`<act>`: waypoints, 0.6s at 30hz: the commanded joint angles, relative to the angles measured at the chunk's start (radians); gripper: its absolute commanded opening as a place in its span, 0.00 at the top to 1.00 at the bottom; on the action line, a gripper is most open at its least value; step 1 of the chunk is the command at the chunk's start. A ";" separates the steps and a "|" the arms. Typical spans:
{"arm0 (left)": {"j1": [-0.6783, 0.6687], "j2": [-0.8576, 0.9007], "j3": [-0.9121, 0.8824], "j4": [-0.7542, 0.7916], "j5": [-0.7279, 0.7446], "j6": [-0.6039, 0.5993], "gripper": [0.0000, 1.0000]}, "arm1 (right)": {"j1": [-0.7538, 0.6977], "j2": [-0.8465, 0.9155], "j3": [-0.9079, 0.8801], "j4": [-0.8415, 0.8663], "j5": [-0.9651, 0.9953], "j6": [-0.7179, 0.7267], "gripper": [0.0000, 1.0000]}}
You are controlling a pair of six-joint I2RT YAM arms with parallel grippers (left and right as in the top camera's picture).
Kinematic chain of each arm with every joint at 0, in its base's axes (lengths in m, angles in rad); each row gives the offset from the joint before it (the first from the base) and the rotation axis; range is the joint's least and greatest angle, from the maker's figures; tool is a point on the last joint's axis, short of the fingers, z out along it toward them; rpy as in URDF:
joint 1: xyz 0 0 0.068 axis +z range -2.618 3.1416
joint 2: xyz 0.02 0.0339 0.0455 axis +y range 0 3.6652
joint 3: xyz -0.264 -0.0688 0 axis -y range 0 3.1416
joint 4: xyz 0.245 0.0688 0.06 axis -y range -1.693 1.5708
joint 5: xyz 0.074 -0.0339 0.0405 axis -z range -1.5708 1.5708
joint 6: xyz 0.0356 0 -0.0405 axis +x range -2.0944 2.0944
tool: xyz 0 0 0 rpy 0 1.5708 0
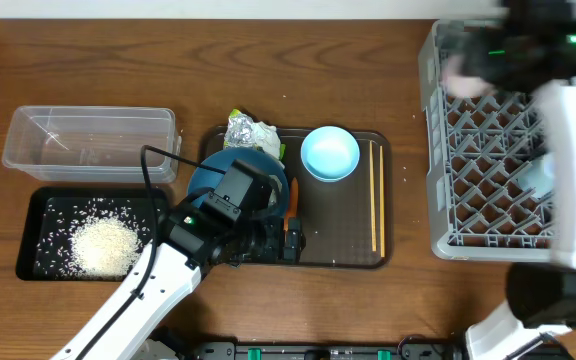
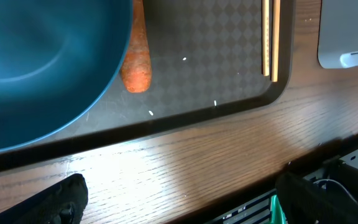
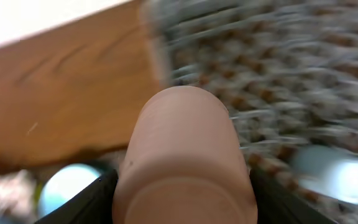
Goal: Sort waste into correct bins and load items into the dishwasher rack
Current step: 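Place the pink cup in the rack and open the right gripper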
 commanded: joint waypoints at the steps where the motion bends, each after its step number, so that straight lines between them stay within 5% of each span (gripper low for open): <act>1: 0.002 0.006 0.000 -0.003 -0.013 -0.002 0.00 | -0.160 0.000 0.008 -0.003 0.030 -0.034 0.57; 9: 0.002 0.006 0.000 -0.003 -0.013 -0.002 0.00 | -0.414 0.097 0.006 0.032 0.019 -0.072 0.57; 18: 0.002 0.006 0.000 -0.003 -0.013 -0.002 0.00 | -0.497 0.203 0.006 0.033 0.022 -0.089 0.51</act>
